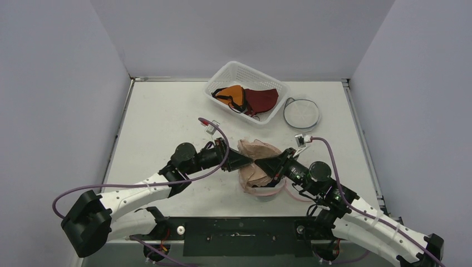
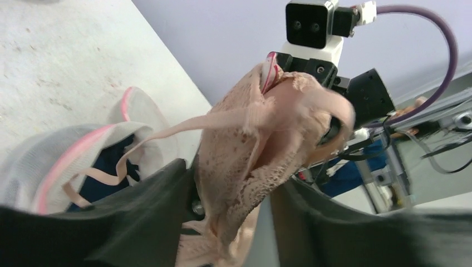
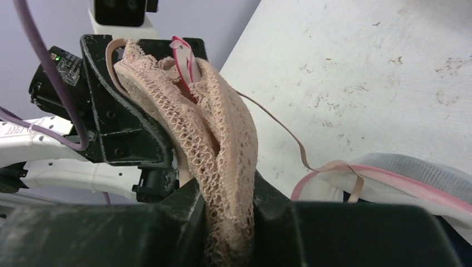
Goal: Unzip the laundry bag and remove the bra
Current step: Pick up the bra from the laundry bag.
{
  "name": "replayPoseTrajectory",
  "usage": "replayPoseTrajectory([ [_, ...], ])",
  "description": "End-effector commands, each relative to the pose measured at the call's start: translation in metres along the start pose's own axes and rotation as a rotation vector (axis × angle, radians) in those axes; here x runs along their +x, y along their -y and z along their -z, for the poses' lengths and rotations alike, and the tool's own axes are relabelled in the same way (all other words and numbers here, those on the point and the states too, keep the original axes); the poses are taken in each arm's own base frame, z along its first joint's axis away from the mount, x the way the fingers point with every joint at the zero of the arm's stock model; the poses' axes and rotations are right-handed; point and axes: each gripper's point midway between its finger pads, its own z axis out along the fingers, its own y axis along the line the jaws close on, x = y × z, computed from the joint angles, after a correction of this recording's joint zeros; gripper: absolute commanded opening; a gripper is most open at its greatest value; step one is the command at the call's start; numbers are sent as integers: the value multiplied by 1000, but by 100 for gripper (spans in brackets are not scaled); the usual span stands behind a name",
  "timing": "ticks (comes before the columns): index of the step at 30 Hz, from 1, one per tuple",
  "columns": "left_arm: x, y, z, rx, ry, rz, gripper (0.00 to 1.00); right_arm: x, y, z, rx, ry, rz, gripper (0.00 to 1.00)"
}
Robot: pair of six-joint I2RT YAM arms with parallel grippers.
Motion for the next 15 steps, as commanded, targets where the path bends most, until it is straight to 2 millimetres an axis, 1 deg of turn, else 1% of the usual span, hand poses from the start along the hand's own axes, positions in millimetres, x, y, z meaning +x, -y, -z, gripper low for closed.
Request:
replayPoseTrajectory([
  [1,-21,28,7,23,60,-62,64,-43,-45,7,-86,61,109,5],
  [4,-32,30,16,-23,93,-89,81,-52,-52,9,-38,11,199,5],
  [5,-34,31,19,-33,103,-97,85,-62,-58,11,-26,13,230,5],
  [6,-37,32,22,-43,112,-105,90,-65,-57,11,0,0,261,5],
  [7,-39,33,25,-52,122,-115,97,-70,-57,11,22,-4,286,5],
  [12,-46,31,41,-114,161,-154,96,-87,-53,9,104,1,370,5],
  [15,-48,27,54,-154,189,-164,96,-100,-65,4,70,56,374,5],
])
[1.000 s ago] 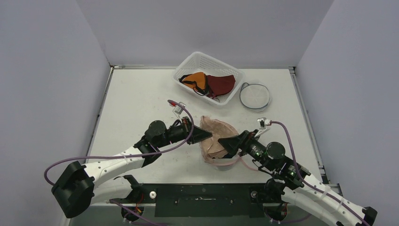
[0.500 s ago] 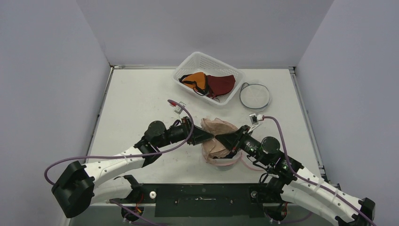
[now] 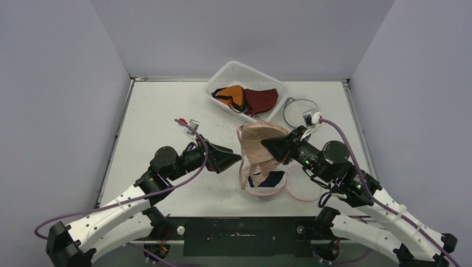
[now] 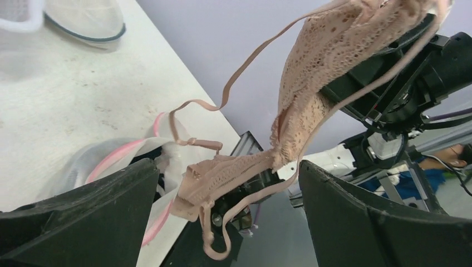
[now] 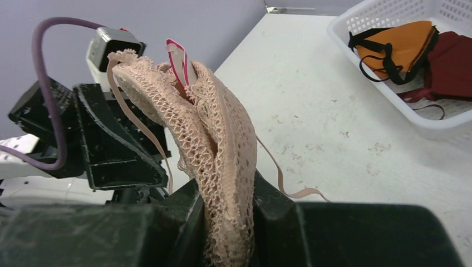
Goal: Unzip the laundry bag and remove the bra
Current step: Pick up the bra from the laundry bag, then place the bra in the bin.
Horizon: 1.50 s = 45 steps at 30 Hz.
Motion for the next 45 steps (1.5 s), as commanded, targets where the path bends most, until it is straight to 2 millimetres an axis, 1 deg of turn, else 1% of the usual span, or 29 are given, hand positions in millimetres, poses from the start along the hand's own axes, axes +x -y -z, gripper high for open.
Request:
replayPoseTrajectory([
  [1,-15,-9,15,-91,68,-49,96,-20,5,-6,46,56,63,5],
  [4,-22,-28,37,-206,140,-54,96,-42,6,-18,87,115,59,5],
  [5,-25,-34,45,-246,168,-55,96,-47,7,-25,108,127,58,5],
  [7,-30,-54,64,-356,224,-53,96,-55,13,-42,157,144,53,5],
  [8,-35,-63,74,-410,267,-53,96,-60,14,-55,168,152,52,5],
  [10,-39,-73,90,-474,318,-49,97,-71,18,-77,196,172,40,5],
  [13,-42,-85,109,-533,378,-28,99,-92,34,-110,244,215,0,5],
  [17,-41,-88,119,-549,396,-27,100,-114,70,-149,278,291,-74,5],
  [20,-41,-92,123,-576,399,-29,100,-129,94,-173,246,350,-109,5],
  [22,-41,-93,124,-587,395,-42,100,-136,108,-187,214,383,-115,5],
  [24,-42,-92,123,-591,390,-52,100,-137,118,-200,173,399,-105,5],
  [25,-42,-93,123,-593,387,-57,100,-138,128,-205,172,406,-106,5],
  [26,-42,-93,123,-596,385,-59,100,-135,138,-212,170,396,-115,5],
  [27,-41,-94,123,-597,384,-60,100,-126,152,-222,168,373,-136,5],
  [29,-40,-95,122,-598,382,-59,100,-115,174,-233,187,344,-157,5],
  [31,-39,-98,122,-604,383,-61,100,-101,196,-240,222,325,-162,5],
  [36,-34,-106,119,-602,388,-52,100,-56,249,-259,315,239,-179,5],
  [38,-32,-110,117,-600,389,-51,100,-40,266,-265,357,207,-177,5],
  [45,-25,-120,116,-632,371,-45,100,-3,315,-276,460,141,-239,5],
])
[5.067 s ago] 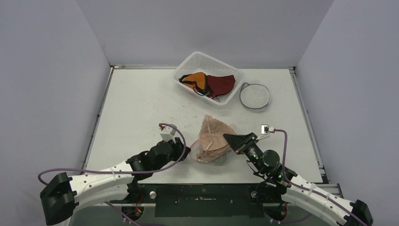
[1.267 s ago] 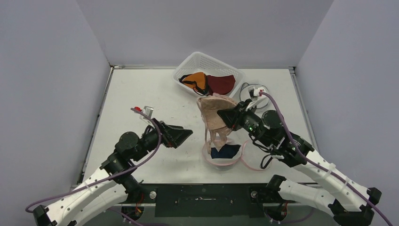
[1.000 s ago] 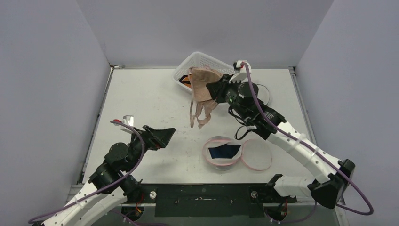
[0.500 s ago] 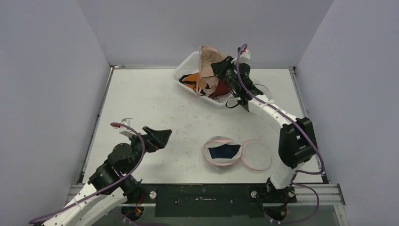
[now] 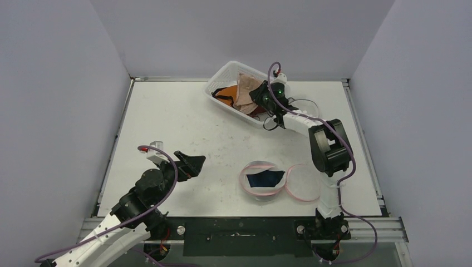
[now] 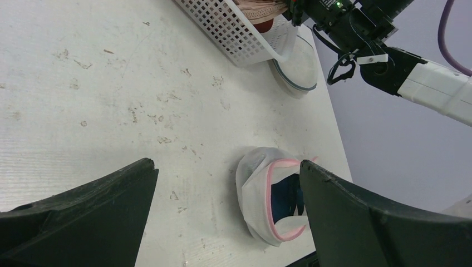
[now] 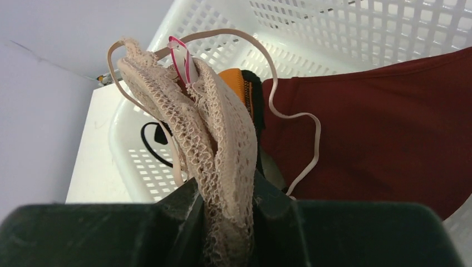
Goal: Unzip the laundry bag and remove the bra
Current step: Place the bra in the bin.
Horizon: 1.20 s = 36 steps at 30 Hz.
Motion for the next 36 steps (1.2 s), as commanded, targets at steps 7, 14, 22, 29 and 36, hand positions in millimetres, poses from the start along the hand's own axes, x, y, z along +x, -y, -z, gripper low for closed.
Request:
replayPoseTrajectory([
  [7,-4,-3,-5,-36,16,18,100,6,37,-31,107,-45,-38,5],
  [14,-2,-8,-6,-63,11,18,100,21,54,-33,148,-88,-26,12],
  [22,0,-10,-7,-75,1,19,100,10,60,-24,199,-71,-9,57],
  [29,4,-10,-8,-81,-20,10,99,-42,32,5,207,18,19,76],
  [36,33,0,-14,-42,-166,-16,96,-90,0,59,205,104,58,96],
])
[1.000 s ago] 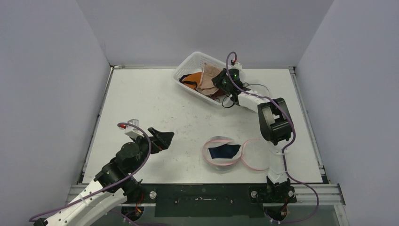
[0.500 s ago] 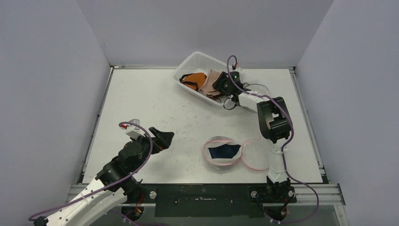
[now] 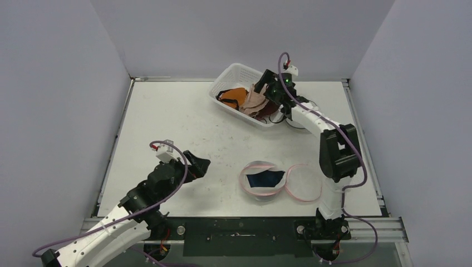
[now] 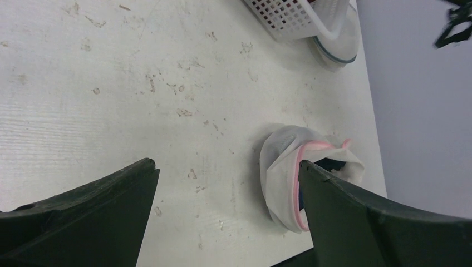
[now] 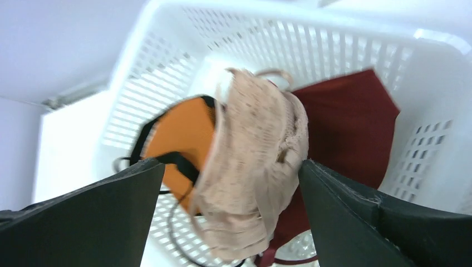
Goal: Unzip the laundry bag and remove the bra
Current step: Place the bra in the bin.
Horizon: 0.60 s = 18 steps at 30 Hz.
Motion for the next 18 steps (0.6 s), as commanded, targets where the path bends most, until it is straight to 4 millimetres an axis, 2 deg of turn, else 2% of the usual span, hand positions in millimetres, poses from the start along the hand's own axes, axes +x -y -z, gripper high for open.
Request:
replayPoseTrajectory([
  [1,11,22,-2,74,-94,-7,96,-71,-30,63,-40,172,21,99],
  [6,36,41,-7,191,-199,-7,96,-80,-39,114,-40,205,52,100],
  [9,43,60,-12,310,-205,18,96,-67,-55,152,-68,199,91,100],
  [11,47,68,-17,354,-212,25,98,-42,-65,180,-91,181,123,97],
  [13,56,73,-23,374,-247,2,100,-9,-72,209,-132,157,147,91],
  [15,65,79,-27,388,-291,-20,94,29,-74,240,-187,116,164,83],
  [18,80,89,-30,416,-338,-67,89,84,-52,268,-191,43,193,69],
])
